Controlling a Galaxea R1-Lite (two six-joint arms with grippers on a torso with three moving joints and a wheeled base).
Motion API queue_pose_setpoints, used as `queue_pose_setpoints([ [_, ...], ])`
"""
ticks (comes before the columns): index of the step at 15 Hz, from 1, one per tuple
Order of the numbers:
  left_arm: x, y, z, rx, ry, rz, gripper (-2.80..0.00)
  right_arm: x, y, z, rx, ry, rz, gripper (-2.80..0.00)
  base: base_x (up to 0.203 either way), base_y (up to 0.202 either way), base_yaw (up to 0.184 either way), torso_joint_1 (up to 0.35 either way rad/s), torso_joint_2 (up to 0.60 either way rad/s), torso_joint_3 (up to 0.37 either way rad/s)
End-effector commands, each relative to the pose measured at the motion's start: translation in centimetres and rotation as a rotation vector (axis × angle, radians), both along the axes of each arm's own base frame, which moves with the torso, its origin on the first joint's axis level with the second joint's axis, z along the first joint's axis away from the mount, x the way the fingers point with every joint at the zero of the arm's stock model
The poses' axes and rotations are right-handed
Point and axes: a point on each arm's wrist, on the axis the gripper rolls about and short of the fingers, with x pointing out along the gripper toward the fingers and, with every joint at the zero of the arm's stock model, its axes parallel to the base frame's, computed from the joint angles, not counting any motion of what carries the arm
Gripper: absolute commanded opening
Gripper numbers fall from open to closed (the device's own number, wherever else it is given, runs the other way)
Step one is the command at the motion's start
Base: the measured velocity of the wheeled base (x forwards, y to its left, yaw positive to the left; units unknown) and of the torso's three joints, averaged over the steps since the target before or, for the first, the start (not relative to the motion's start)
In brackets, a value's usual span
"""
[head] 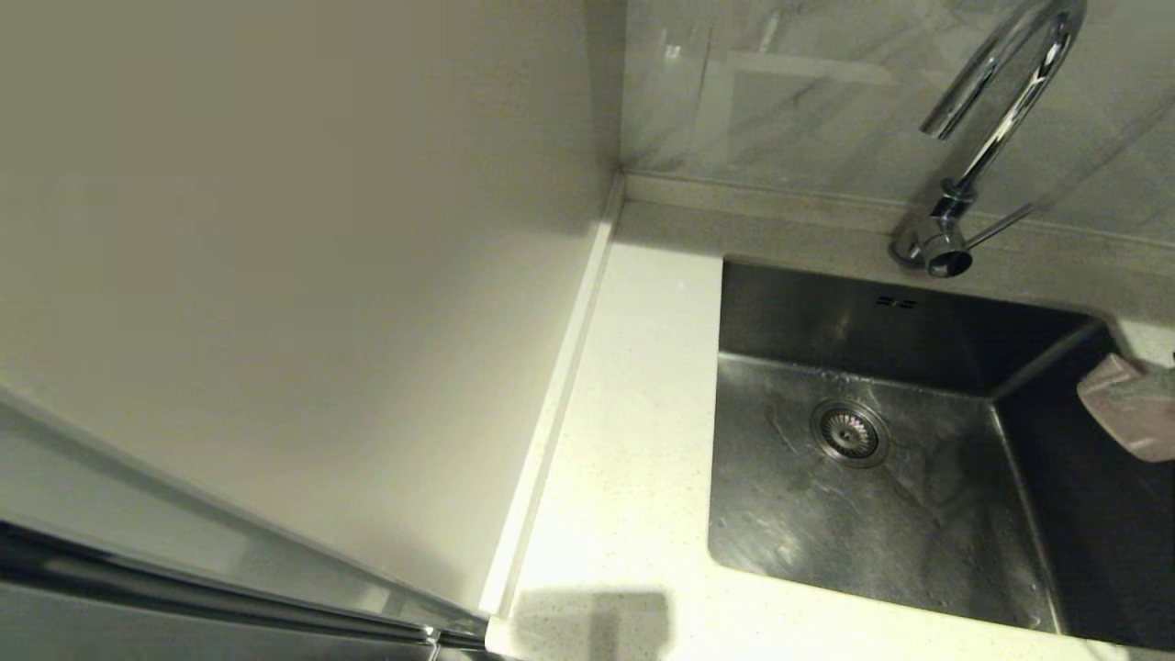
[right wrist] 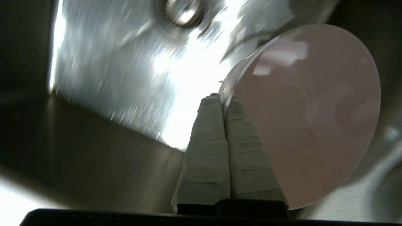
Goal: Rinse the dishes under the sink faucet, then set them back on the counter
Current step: Put a bowl into the sink
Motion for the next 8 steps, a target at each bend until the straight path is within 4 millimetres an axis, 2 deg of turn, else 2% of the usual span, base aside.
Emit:
queue_pose_setpoints([
  [1, 0.0, 0.0, -0.1, 0.000, 0.003, 0.000, -2.80, -2.8, 2.8, -2.2, 0.005, 0.068, 0.090, -2.80, 0.000, 0.000, 0.000, 0.000, 0.00, 0.000],
  [3, 0.0, 0.0, -0.1, 0.000, 0.003, 0.000, -2.80, -3.1, 4.3, -5.0, -0.022, 0.116, 0.143, -2.80, 0.000, 0.000, 0.000, 0.000, 0.00, 0.000],
  [5, 0.0, 0.0, -0.1, 0.000, 0.003, 0.000, -2.80, -1.6, 6.2, -7.1, -0.085, 0.094, 0.223, -2.80, 0.000, 0.000, 0.000, 0.000, 0.00, 0.000],
  [8, 0.0, 0.0, -0.1, 0.000, 0.003, 0.000, -2.80, 1.1, 8.9, -8.9, -0.158, 0.059, 0.319, -2.80, 0.000, 0.000, 0.000, 0.000, 0.00, 0.000],
])
